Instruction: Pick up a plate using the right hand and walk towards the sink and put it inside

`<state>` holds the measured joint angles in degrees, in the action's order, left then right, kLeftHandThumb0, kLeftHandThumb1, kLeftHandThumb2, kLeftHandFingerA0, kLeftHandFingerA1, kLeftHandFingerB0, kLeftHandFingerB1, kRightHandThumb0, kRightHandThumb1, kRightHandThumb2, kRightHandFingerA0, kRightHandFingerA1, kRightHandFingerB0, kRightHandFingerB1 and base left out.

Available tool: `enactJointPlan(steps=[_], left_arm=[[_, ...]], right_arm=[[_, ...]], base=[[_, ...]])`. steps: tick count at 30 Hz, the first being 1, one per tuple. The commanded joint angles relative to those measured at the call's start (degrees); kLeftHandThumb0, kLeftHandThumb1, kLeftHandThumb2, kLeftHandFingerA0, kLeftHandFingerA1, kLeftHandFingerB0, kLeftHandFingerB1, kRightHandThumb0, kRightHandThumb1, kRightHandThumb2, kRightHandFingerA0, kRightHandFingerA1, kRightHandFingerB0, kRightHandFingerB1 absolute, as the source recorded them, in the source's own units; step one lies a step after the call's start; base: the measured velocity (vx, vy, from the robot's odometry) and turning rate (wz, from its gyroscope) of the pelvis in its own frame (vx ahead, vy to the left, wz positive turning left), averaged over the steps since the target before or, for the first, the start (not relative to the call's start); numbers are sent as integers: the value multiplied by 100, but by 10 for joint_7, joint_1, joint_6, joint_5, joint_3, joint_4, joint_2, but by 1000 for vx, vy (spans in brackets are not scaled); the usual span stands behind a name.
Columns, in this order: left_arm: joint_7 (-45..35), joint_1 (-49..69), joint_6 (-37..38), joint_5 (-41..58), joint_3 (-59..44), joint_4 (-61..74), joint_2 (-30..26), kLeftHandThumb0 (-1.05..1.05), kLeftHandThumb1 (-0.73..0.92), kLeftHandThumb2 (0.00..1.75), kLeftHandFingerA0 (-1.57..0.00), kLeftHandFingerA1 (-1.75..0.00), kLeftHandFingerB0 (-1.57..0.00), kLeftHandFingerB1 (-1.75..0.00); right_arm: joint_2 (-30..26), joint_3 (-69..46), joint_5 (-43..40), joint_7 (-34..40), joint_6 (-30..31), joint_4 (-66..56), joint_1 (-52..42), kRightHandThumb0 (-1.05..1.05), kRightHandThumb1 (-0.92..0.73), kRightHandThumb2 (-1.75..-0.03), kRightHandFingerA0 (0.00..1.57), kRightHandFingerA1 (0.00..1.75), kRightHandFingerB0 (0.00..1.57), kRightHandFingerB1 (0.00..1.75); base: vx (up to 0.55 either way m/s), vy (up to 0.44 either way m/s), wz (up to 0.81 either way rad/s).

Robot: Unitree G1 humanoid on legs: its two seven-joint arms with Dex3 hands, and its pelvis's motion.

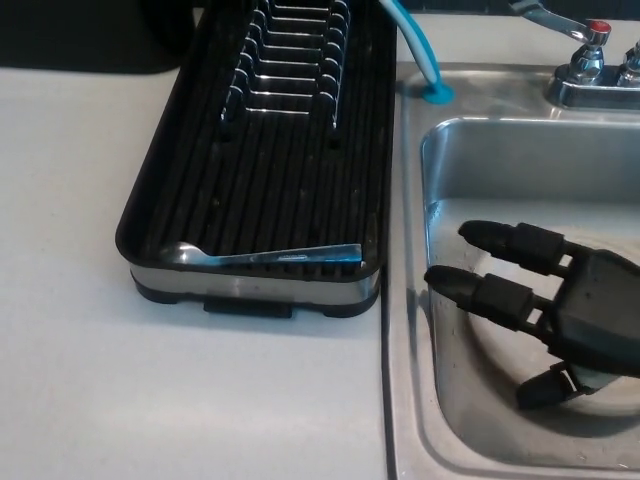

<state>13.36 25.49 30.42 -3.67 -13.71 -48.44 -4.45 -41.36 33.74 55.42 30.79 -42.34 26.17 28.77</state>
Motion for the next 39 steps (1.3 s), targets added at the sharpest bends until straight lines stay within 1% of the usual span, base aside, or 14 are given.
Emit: enactJointPlan(steps=[1,3,5,7,8,10,13,14,18,22,25,35,37,39], left_arm=[[15,-4,32,1,-5,-31,-12,12,83,151,-154,-151,-145,-144],[14,-2,33,2,-5,-27,-10,18,58,175,-132,-173,-116,-153],[13,0,31,3,-6,-23,-10,10,85,152,-154,-152,-145,-144],[12,3,31,6,-7,-18,-7,20,56,175,-133,-175,-117,-155],[15,4,32,3,-6,-18,-7,12,83,153,-157,-154,-150,-148],[16,3,33,3,-6,-21,-7,22,56,175,-133,-173,-118,-154],[18,0,33,2,-6,-24,-8,11,83,151,-154,-151,-146,-145],[18,0,36,1,-5,-25,-8,11,83,151,-154,-151,-145,-144],[10,-8,35,12,-11,-35,-6,17,57,175,-132,-173,-118,-156],[3,-16,39,16,-12,-37,-5,8,84,152,-154,-152,-148,-146],[0,-18,31,20,-13,-33,-3,14,56,175,-132,-173,-119,-155],[11,-10,33,5,-9,-35,-2,14,54,175,-132,-173,-118,-157],[12,-6,30,8,-12,-28,-3,11,81,152,-157,-154,-152,-149],[14,-5,37,4,-11,-37,-7,17,54,175,-131,-174,-117,-155]], right_arm=[[-114,-27,-403,-622,261,-184,-16,-105,-83,-65,0,0,0,3],[-122,-33,-410,-633,264,-190,-12,-105,-83,-65,0,0,0,2],[-130,-39,-420,-642,269,-198,-10,-105,-84,-65,0,0,0,1],[-160,-58,-454,-642,263,-216,-9,-105,-70,-114,0,9,0,0],[-183,-72,-476,-640,263,-236,-11,-105,-71,-113,0,9,0,0],[-213,-94,-512,-631,261,-259,-20,-104,-71,-110,0,7,0,0],[-292,-151,-573,-605,249,-307,-51,-104,-72,-110,0,6,0,0],[-304,-163,-586,-601,247,-314,-60,-90,-80,-68,0,4,0,21],[-385,-340,-660,-567,192,-351,-197,-79,-62,-105,1,25,4,23],[-276,-624,-653,-657,212,-435,-344,-58,-71,-62,16,39,14,28],[-212,-754,-673,-702,244,-494,-413,-52,-70,-62,22,38,17,28],[32,-1027,-657,-500,5,-551,-794,-48,-70,-61,49,41,36,34],[92,-1048,-662,-445,-20,-531,-874,-49,-72,-62,52,40,34,32],[114,-1066,-629,-384,-75,-475,-886,-39,-73,-62,55,42,38,36]], base=[[0,0,0],[0,0,0],[0,0,0],[0,0,0],[0,0,0],[0,0,0],[0,0,0],[0,0,0],[-1,0,-7],[0,0,3],[-130,-119,5],[-180,-231,2],[-241,-71,9],[-238,-2,2]])
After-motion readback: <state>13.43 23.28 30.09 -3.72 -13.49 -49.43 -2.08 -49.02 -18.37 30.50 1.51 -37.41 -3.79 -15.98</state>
